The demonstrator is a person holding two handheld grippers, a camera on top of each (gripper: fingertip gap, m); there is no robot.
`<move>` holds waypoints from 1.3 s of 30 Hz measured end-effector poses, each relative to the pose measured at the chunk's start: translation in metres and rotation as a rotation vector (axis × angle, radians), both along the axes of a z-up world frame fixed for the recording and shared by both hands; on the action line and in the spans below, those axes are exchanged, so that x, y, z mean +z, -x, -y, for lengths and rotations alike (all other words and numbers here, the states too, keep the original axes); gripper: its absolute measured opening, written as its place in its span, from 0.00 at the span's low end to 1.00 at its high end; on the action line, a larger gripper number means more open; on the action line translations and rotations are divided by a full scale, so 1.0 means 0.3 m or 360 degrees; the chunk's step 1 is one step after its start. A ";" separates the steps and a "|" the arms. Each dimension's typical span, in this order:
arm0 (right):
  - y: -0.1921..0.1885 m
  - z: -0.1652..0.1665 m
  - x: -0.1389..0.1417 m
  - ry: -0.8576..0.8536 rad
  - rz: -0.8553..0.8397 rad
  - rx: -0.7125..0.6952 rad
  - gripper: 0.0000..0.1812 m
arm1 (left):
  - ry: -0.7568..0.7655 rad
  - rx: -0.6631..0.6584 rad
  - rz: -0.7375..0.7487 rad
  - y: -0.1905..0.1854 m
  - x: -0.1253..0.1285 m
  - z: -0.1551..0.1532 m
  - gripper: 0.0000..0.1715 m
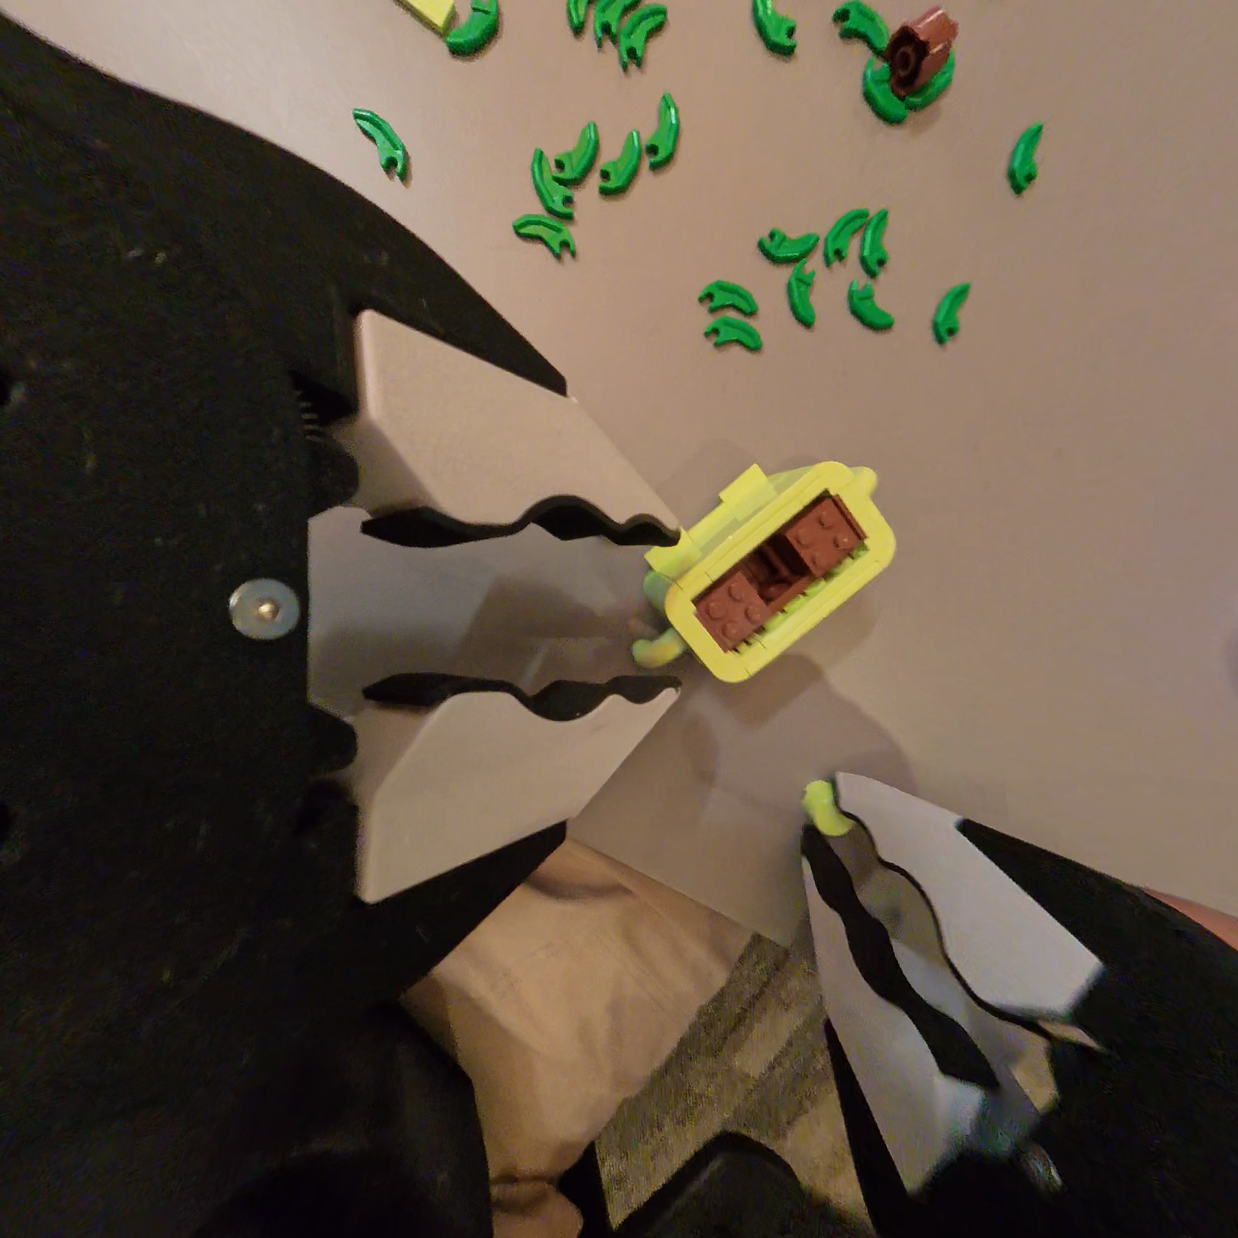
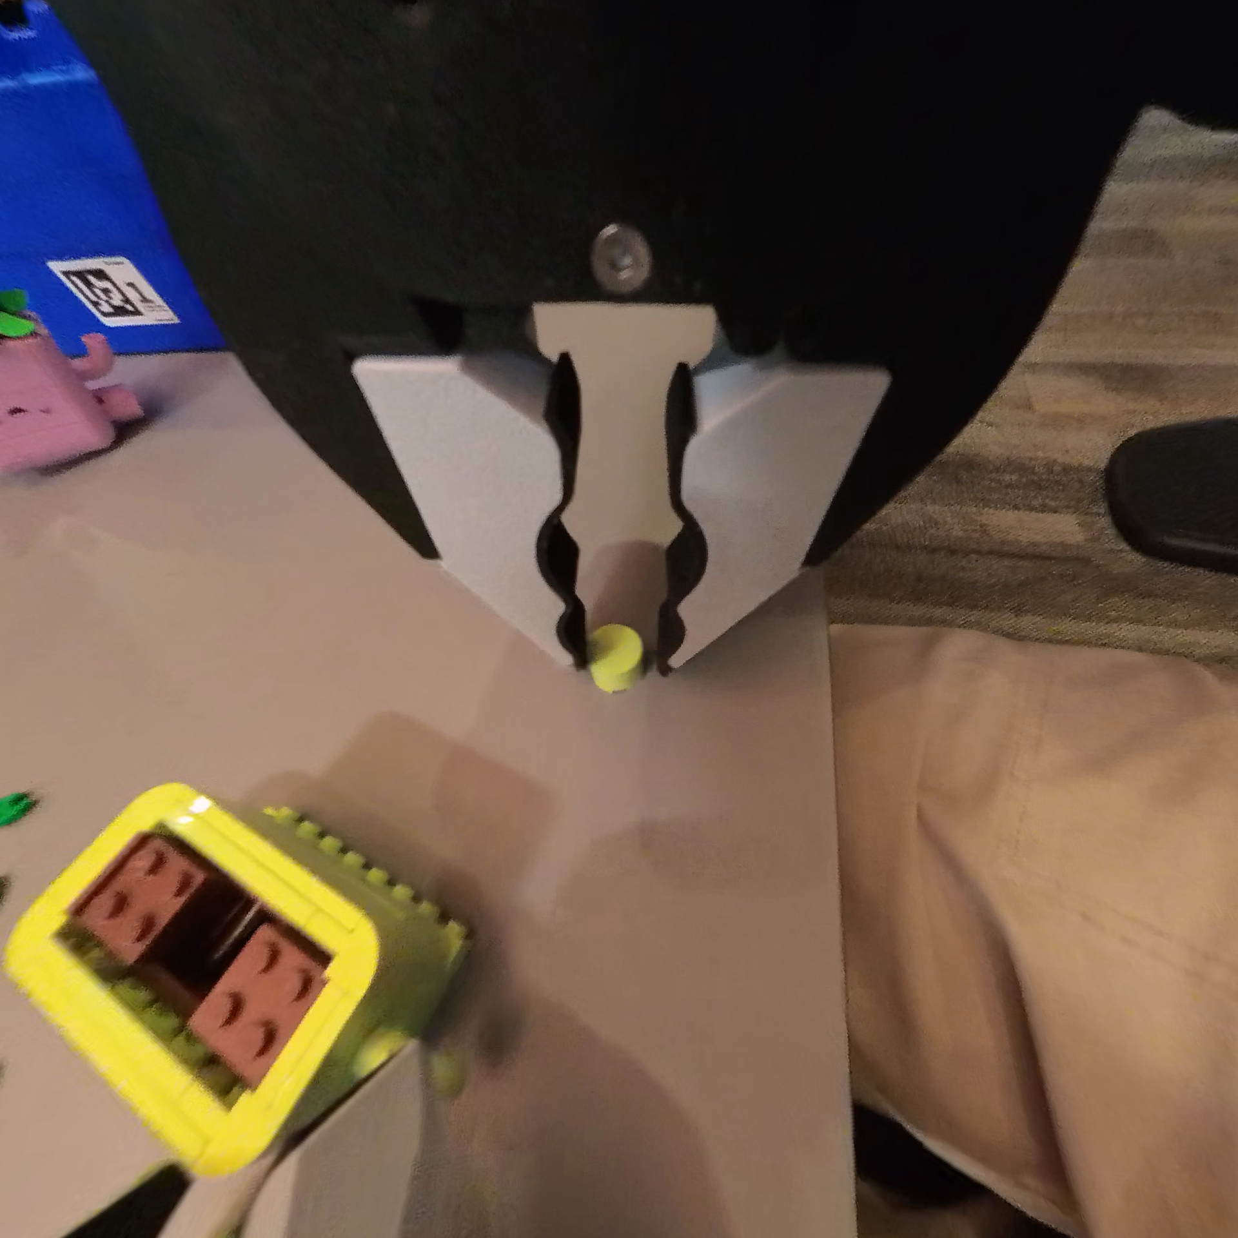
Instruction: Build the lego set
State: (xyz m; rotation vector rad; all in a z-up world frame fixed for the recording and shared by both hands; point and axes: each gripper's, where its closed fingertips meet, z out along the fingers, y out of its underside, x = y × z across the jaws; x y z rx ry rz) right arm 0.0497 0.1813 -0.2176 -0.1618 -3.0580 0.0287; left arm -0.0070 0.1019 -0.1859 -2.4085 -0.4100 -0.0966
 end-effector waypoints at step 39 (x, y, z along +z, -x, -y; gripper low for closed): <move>0.124 0.248 0.119 0.1735 -0.0276 -0.1179 0.08 | -0.0561 0.0161 0.1194 -0.061 -0.002 0.019 0.33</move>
